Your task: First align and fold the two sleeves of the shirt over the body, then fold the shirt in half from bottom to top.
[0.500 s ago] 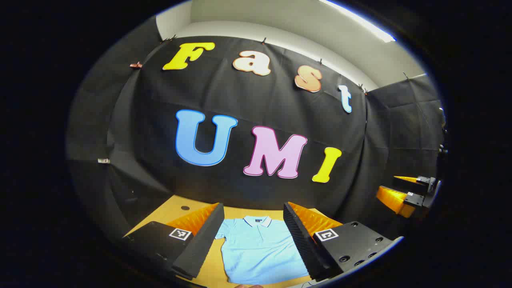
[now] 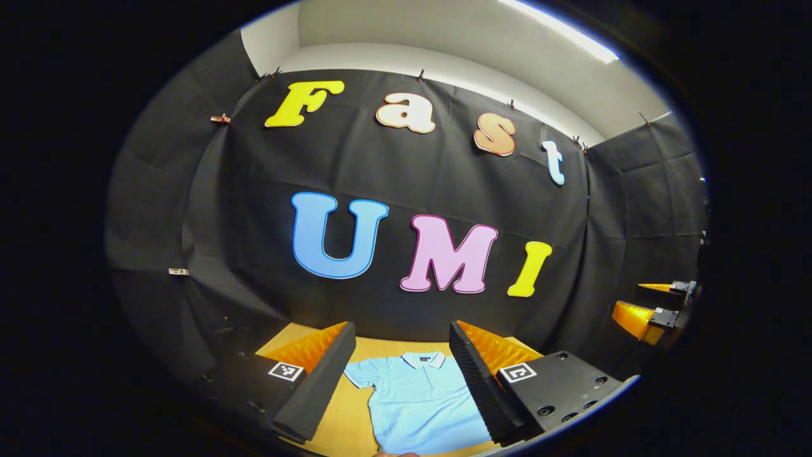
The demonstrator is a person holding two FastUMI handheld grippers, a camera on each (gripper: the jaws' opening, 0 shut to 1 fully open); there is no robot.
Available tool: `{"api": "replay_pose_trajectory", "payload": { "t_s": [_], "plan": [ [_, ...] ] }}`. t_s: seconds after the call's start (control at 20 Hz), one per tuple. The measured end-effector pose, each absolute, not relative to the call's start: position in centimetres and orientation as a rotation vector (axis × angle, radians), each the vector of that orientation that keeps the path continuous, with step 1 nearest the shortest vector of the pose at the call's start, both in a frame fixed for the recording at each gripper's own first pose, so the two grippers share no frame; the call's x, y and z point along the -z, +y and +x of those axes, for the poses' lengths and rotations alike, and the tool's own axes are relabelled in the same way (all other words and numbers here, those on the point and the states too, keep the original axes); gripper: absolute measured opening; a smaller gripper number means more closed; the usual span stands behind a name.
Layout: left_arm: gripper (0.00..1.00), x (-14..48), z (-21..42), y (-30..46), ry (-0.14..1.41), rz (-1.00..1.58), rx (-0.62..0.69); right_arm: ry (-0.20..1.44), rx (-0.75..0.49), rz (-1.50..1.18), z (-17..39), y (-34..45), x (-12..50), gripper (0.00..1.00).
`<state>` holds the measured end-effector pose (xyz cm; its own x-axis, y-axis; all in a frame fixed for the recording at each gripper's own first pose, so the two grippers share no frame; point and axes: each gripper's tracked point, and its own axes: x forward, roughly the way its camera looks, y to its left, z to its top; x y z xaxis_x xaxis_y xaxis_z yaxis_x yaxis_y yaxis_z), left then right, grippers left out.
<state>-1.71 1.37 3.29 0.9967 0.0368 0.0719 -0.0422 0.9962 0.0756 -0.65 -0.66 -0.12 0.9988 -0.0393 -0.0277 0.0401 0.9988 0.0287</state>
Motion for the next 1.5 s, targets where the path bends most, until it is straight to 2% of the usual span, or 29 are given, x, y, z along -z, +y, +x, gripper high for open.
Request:
{"api": "replay_pose_trajectory", "payload": {
  "t_s": [0.55, 0.85, 1.15, 1.5],
  "plan": [
    [0.96, -3.7, -3.4, 2.8, -0.067, 0.115, -0.065, 0.018, 0.027, 0.054, -0.1, 0.0, -0.9, 0.97],
    [0.96, -3.9, -3.3, 3.4, -0.067, 0.119, -0.046, 0.013, 0.051, 0.031, 2.1, -3.0, -2.0, 0.97],
    [0.96, -4.3, -2.7, 4.9, -0.079, 0.080, -0.065, 0.110, 0.055, 0.086, 7.4, -6.5, -1.2, 0.95],
    [0.96, -3.2, -1.2, 7.0, -0.055, 0.100, -0.110, 0.286, 0.028, 0.083, 17.5, -9.4, 4.9, 0.97]
  ]
}}
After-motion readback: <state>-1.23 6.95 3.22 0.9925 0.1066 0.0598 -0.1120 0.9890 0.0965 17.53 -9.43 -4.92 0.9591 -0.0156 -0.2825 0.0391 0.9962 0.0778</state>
